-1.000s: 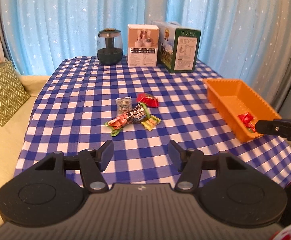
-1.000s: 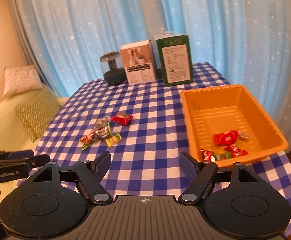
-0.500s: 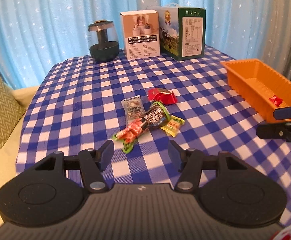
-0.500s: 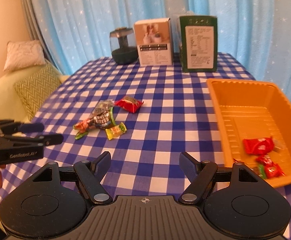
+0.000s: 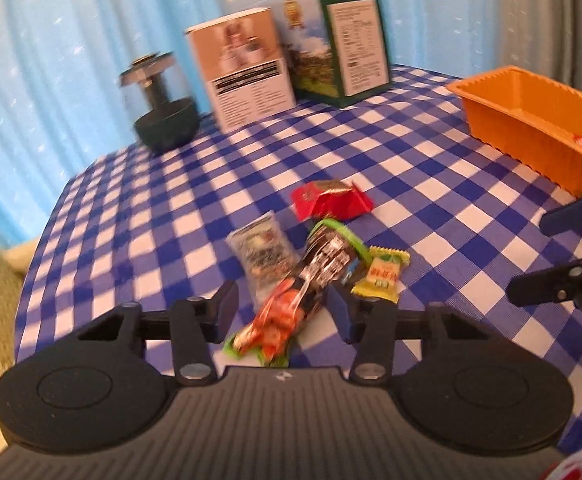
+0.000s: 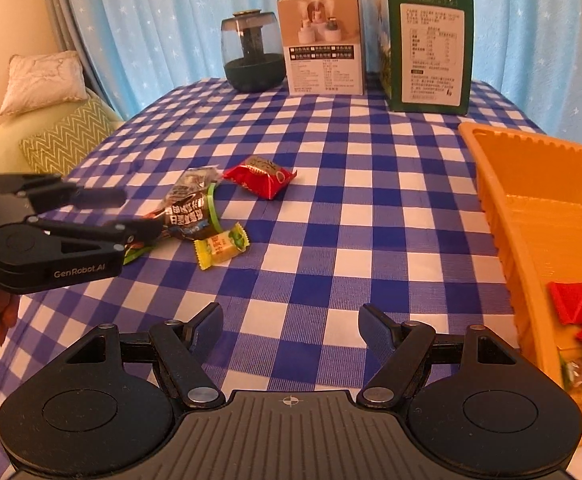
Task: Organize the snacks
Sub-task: 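Grasp the dark snack bar with the left tool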
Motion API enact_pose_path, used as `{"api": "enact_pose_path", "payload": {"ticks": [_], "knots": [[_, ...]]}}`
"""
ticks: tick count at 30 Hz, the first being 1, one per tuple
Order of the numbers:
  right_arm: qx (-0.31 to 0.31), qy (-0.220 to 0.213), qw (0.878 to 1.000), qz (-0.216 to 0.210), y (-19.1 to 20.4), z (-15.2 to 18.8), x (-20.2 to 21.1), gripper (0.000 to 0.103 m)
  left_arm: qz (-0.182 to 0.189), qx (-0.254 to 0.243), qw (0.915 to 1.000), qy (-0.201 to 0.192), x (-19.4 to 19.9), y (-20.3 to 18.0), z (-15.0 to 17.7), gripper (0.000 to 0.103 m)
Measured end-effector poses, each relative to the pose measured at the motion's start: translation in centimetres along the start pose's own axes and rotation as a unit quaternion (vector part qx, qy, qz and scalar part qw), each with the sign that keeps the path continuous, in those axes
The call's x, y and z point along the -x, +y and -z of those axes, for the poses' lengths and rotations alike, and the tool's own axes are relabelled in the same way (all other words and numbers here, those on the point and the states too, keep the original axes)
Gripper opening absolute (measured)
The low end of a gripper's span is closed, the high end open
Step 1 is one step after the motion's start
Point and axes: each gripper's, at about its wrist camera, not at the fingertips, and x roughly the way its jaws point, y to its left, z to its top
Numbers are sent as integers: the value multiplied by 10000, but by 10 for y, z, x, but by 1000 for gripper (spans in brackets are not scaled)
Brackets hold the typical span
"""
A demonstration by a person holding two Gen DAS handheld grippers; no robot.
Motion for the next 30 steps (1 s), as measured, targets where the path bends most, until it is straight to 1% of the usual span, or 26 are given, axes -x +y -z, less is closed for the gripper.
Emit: {"api": "enact_pose_path", "payload": {"ticks": [1,2,4,9,11,13,16,18,20,22,23,26,28,30], "knots": [[-17,7,10000,1,0,-1,-2,75,74,-114,9999,4,-3,-1,-1,38],[-48,12,10000,-2,-1,-1,-5,75,120,-212,9997,25,-7,-2,-1,37],[-92,21,10000,-9,-3,-2,-9,75,156,-332,9993,97,-14,-4,-1,30],[-120,51,9999,-24,-4,-2,-16,75,179,-411,9989,157,-17,-6,-1,30],[-129,41,9999,-35,-3,-3,-17,75,136,-403,9988,246,-17,-8,-2,29],[-139,17,9999,-59,-3,-4,-16,75,143,-251,9988,395,-13,-7,-3,28],[-142,-21,9999,-88,-1,-6,-15,75,383,247,9973,574,-7,-1,-2,26],[-139,-25,9999,-99,-1,-6,-15,75,492,526,9953,642,-4,1,0,26],[-143,-32,9998,-107,-1,-6,-15,75,574,698,9937,658,-1,3,2,25],[-158,-39,9998,-109,-1,-6,-16,75,673,682,9933,644,-2,2,4,26],[-172,-46,9998,-109,-2,-6,-16,75,685,595,9942,575,-2,0,6,26],[-178,-68,9997,-121,-1,-5,-18,75,663,345,9956,568,-3,-5,7,27],[-170,-91,9997,-162,1,-5,-19,75,656,406,9952,601,-3,-4,7,28],[-157,-113,9996,-220,4,-6,-22,75,597,598,9939,702,-2,-2,7,28]]}}
